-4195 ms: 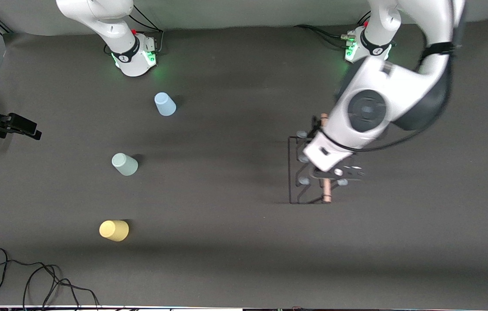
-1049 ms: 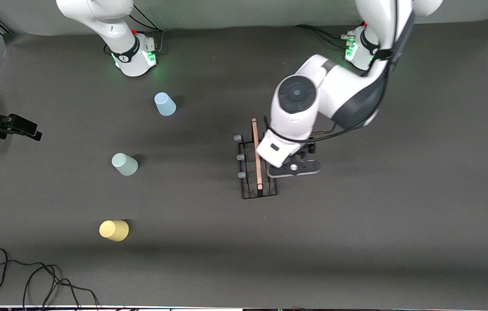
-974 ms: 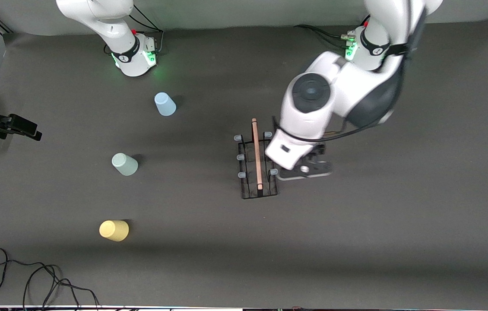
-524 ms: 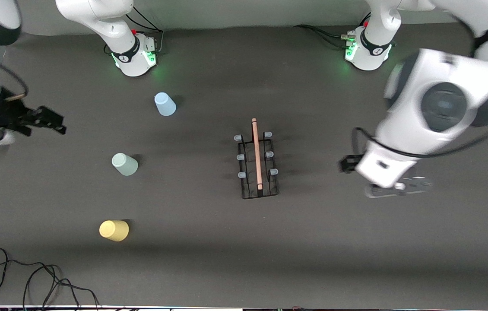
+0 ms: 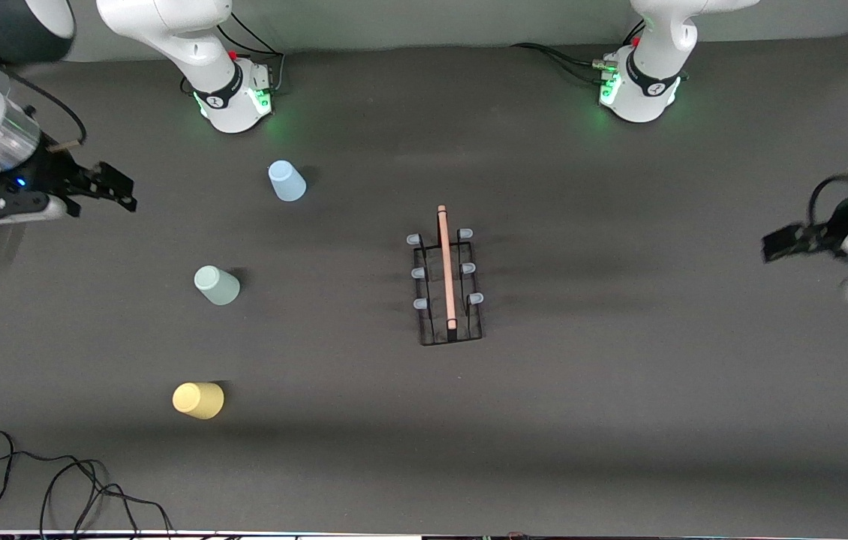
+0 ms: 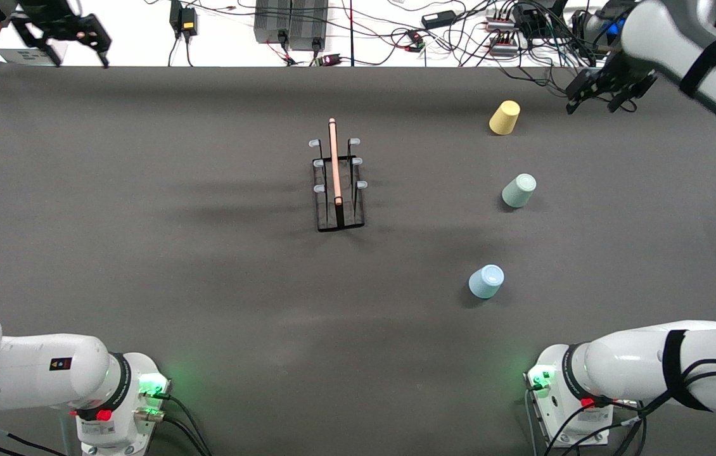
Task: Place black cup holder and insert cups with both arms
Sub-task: 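Open the left gripper and withdraw it from the cup holder, then reach the right gripper down and grasp the pale green cup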
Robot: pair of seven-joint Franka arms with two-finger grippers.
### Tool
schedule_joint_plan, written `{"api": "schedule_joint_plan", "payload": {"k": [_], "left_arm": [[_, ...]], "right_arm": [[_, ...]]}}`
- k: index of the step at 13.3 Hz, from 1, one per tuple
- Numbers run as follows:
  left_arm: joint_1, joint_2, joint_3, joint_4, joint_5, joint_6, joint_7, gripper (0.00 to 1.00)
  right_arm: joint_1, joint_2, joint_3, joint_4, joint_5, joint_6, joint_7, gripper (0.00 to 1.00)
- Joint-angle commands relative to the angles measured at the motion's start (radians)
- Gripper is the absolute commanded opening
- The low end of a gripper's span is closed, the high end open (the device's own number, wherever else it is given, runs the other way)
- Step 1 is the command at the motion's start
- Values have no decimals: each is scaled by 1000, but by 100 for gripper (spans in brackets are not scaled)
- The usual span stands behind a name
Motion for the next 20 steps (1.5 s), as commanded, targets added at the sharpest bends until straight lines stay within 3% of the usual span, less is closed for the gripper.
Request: {"api": "schedule_joint_plan", "payload": {"k": [1,2,5,10,17,18,20], "left_arm": [[38,-120,-11,-148,-19,53,58,100],[32,-127,-17,-139,-19,46,44,100],[18,-108,-31,55,-15,-81,7,100],[41,-51,-25,30,-19,-69,39,100],[54,-57,-26,-4,-66,-63,39,100],[50,-55,-26,-4,-62,-59,39,100],[52,-55,-26,-4,-59,-57,41,100]], "right_arm": [[7,8,-10,-191,-16,228,-29,100],[9,27,-10,-242,-14,316,-29,100],[41,138,-12,-355,-9,569,-29,100],[49,314,-13,-438,-8,876,-28,100],[39,423,-15,-438,-8,971,-26,100],[38,432,-15,-435,-8,993,-26,98],[38,436,-15,-423,-8,994,-24,77]]}}
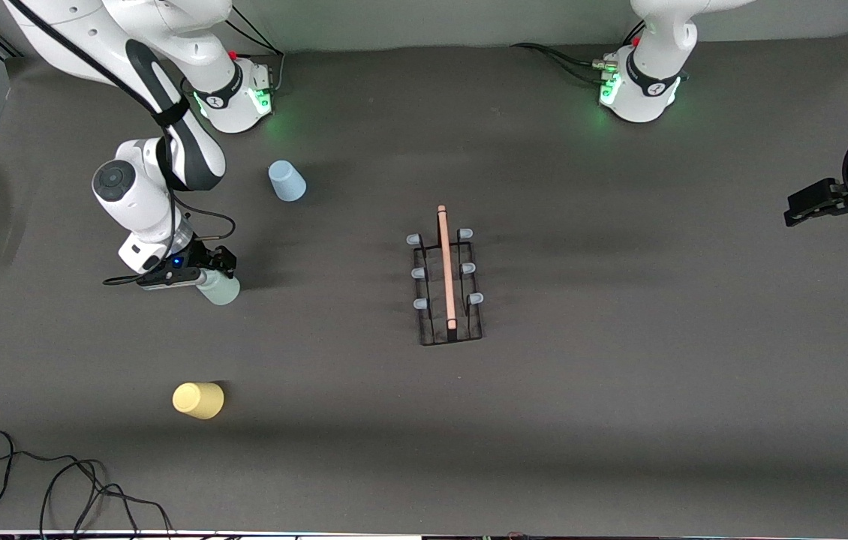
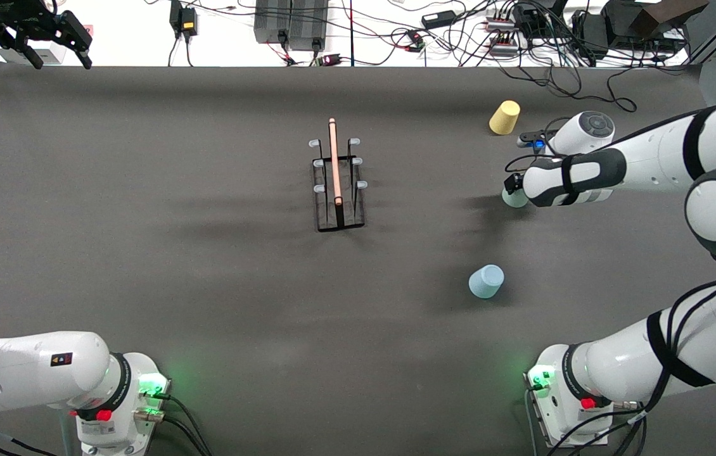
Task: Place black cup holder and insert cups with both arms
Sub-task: 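Reach the right gripper down and grasp the pale green cup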
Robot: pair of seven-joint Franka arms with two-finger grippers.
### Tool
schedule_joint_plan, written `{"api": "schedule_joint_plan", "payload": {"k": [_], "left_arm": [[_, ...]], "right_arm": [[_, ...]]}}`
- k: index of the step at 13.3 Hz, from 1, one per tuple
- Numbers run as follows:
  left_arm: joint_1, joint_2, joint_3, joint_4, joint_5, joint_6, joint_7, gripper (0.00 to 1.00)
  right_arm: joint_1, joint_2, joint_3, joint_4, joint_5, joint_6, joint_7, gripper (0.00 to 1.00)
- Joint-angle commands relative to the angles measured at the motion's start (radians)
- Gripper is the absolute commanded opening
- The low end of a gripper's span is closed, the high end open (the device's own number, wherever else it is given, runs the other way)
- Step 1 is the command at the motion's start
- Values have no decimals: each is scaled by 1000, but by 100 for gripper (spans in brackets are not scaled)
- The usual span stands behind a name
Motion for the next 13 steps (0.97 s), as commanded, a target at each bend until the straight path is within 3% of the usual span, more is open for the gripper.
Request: {"api": "schedule_joint_plan", "payload": {"k": [1,3,6,9,13], "left_arm": [[5,-23,-1,-20,-3,6,18,100],[3,-20,-1,-21,-2,12,10,100],[-1,-18,-3,-20,-2,25,12,100],[5,-15,-3,-18,0,26,16,100],[8,-14,-3,-20,0,26,16,100]], "right_arm": [[-3,11,-3,20,-6,15,-8,61],[-1,3,-5,31,-8,8,-8,42],[0,-95,-5,67,-6,-108,-8,40],[0,-205,-5,236,-6,-470,-4,40],[8,-223,-2,550,-5,-944,63,40]]}}
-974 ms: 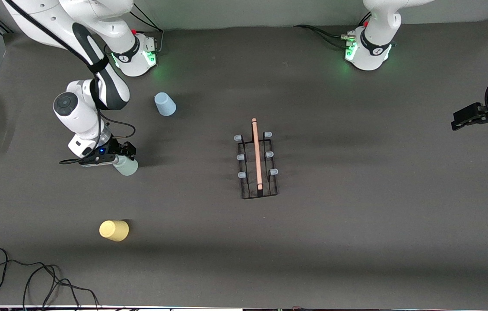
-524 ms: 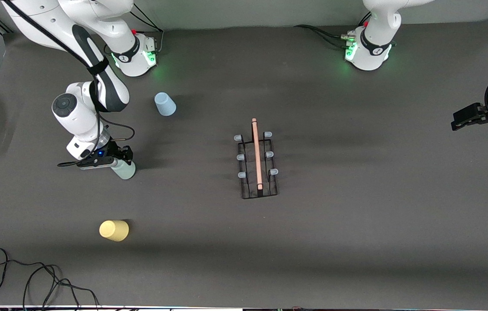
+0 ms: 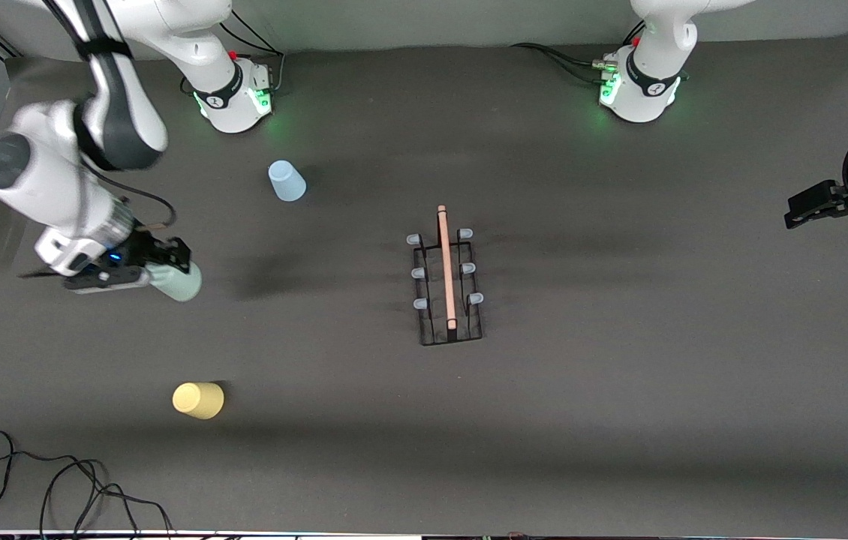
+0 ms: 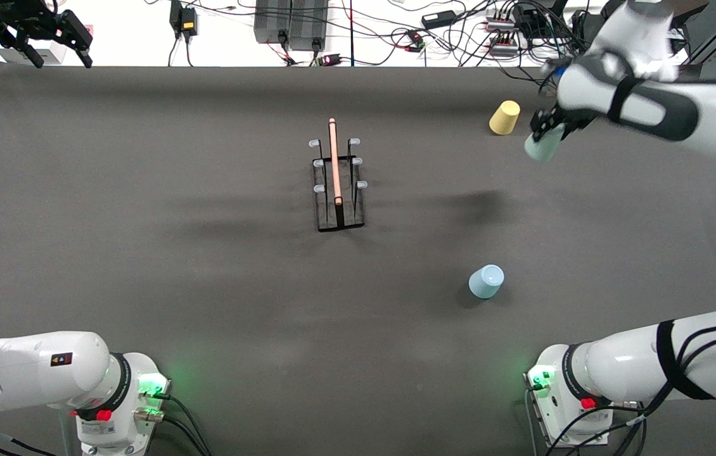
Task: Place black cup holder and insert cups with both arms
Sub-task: 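Reach the right gripper down and grasp the pale green cup, then carry the green cup over the holder and lower it onto a peg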
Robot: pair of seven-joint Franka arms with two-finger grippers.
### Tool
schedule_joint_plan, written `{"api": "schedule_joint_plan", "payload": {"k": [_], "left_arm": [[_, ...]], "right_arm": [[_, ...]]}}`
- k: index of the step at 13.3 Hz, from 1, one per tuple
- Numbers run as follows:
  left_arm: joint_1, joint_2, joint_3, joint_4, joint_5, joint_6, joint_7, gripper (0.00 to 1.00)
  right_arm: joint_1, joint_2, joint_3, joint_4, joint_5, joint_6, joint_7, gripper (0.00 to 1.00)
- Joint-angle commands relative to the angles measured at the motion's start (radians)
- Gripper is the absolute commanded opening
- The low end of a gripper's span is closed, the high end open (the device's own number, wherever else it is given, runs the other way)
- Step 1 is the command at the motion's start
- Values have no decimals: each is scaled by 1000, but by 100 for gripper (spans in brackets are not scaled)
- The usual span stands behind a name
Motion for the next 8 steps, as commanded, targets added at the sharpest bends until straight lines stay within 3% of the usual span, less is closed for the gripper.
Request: {"api": "schedule_joint_plan", "payload": {"k": [1,4,8], "left_arm": [[7,-15,-2,-19,0,13,16,100],[7,-10,-2,-19,0,15,16,100],[4,-9,-2,-19,1,15,16,100]], "right_arm": [[9,22,8,186,-5,-223,100,40],[107,16,10,260,0,-328,323,39],[371,63,11,312,10,-324,893,36]]}}
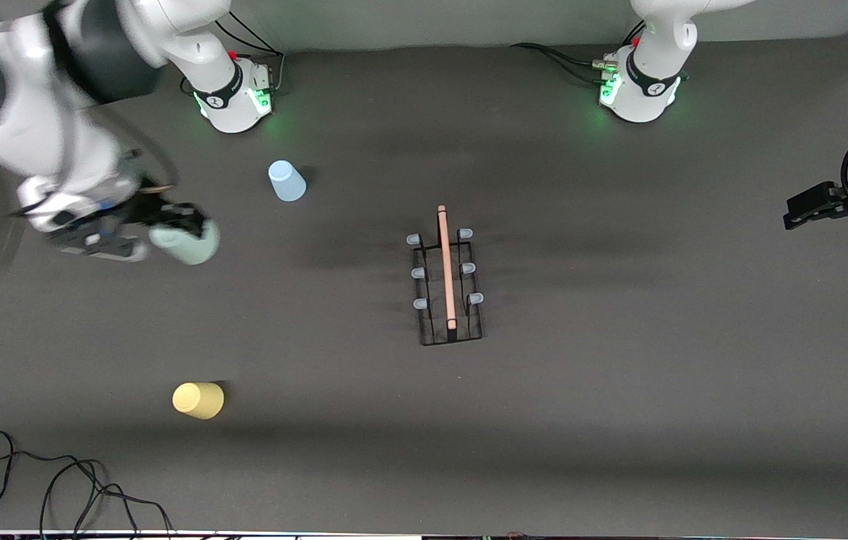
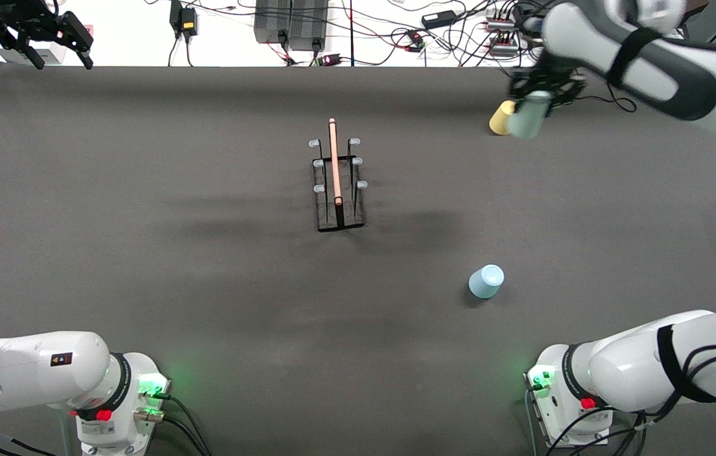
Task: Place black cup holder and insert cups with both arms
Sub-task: 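Carry the green cup over the holder and lower it onto a peg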
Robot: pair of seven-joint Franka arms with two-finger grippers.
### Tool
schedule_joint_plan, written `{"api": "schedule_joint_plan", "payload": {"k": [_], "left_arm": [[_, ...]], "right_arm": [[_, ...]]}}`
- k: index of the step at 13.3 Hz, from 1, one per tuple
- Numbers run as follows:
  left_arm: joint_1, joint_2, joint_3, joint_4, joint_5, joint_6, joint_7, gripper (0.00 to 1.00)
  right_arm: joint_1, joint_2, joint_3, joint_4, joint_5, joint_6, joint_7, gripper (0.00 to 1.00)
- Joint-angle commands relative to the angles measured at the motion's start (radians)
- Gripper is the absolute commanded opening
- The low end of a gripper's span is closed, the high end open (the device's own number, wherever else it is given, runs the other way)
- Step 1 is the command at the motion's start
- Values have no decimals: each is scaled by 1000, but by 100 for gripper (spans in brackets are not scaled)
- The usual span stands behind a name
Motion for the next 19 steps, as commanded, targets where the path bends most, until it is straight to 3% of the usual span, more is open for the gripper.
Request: {"api": "schedule_joint_plan", "payload": {"k": [1,4,7,10,15,19], "left_arm": [[3,-10,-2,-12,0,10,16,100],[6,-10,-2,-12,0,9,16,100],[3,-10,-2,-14,0,7,15,100],[3,-8,-2,-14,0,9,15,100],[5,-2,-2,-12,0,9,16,100],[-3,-21,-6,-7,0,6,18,100]], "right_arm": [[166,88,-8,97,27,-11,365,36],[303,247,-6,255,93,4,717,35],[421,361,-8,352,98,42,923,35],[472,389,-9,340,88,90,983,35],[480,389,-13,208,79,214,983,35],[478,421,-17,180,55,292,984,35]]}}
